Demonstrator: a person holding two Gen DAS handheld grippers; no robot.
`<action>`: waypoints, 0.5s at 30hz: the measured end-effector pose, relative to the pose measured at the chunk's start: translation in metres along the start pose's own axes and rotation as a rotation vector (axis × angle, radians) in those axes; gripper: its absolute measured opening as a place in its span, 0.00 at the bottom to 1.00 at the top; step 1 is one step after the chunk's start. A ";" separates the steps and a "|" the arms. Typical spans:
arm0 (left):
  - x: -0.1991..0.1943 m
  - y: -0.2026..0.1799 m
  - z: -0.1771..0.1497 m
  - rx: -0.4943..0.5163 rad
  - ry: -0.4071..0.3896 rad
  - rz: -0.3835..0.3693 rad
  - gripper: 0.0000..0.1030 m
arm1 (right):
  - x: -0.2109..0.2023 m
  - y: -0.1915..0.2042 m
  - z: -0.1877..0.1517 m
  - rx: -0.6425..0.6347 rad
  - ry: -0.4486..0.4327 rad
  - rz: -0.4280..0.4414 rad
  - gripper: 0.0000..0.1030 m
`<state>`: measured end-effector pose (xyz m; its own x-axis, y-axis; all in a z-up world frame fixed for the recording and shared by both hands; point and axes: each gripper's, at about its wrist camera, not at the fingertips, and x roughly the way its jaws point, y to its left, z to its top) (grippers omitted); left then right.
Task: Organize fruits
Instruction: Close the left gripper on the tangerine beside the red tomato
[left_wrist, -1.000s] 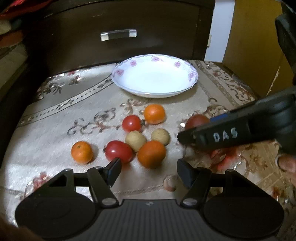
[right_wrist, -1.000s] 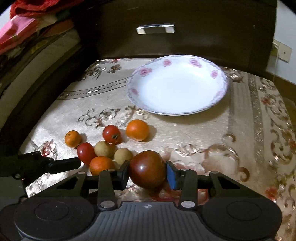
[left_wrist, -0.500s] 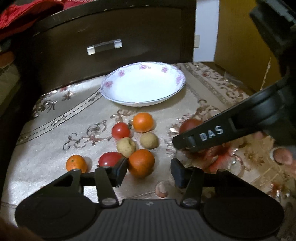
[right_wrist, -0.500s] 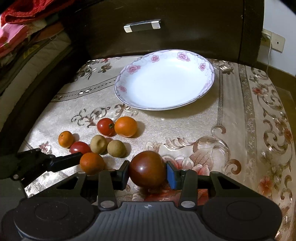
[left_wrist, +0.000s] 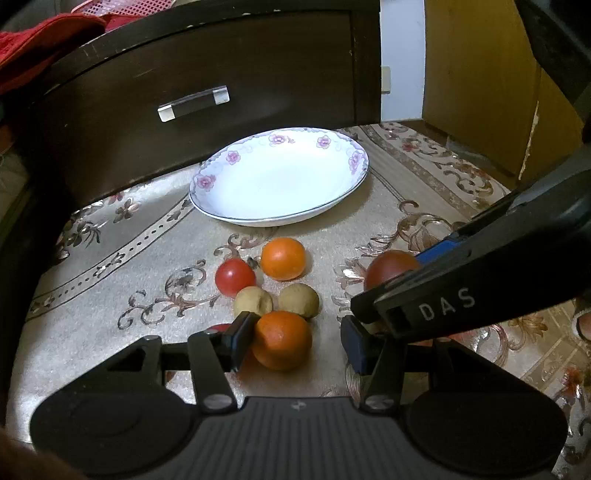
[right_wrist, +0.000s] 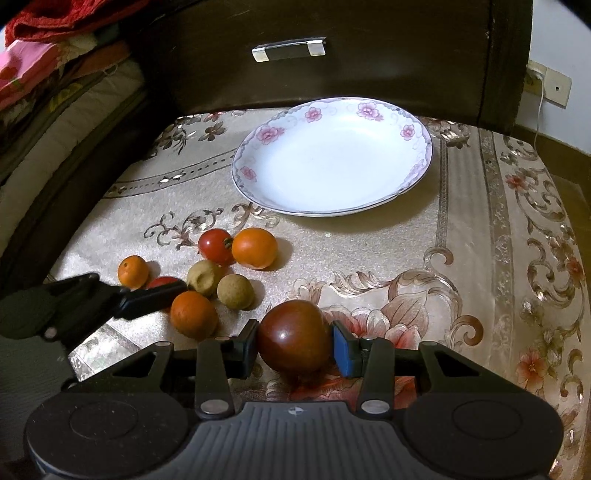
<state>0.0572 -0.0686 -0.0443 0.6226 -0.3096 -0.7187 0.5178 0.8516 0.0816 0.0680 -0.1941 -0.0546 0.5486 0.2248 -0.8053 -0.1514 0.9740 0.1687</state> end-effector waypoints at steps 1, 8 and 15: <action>-0.002 -0.001 -0.001 0.005 0.005 -0.001 0.55 | 0.000 0.000 0.000 0.000 0.001 0.000 0.36; -0.017 -0.009 -0.009 0.046 0.019 -0.018 0.54 | -0.001 -0.006 0.000 0.023 0.004 -0.005 0.36; 0.006 -0.003 0.000 0.016 0.020 -0.014 0.56 | -0.002 -0.006 -0.001 0.023 0.006 -0.007 0.36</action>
<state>0.0595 -0.0725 -0.0487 0.6035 -0.3130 -0.7334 0.5357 0.8404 0.0821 0.0671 -0.2000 -0.0548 0.5442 0.2181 -0.8101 -0.1288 0.9759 0.1763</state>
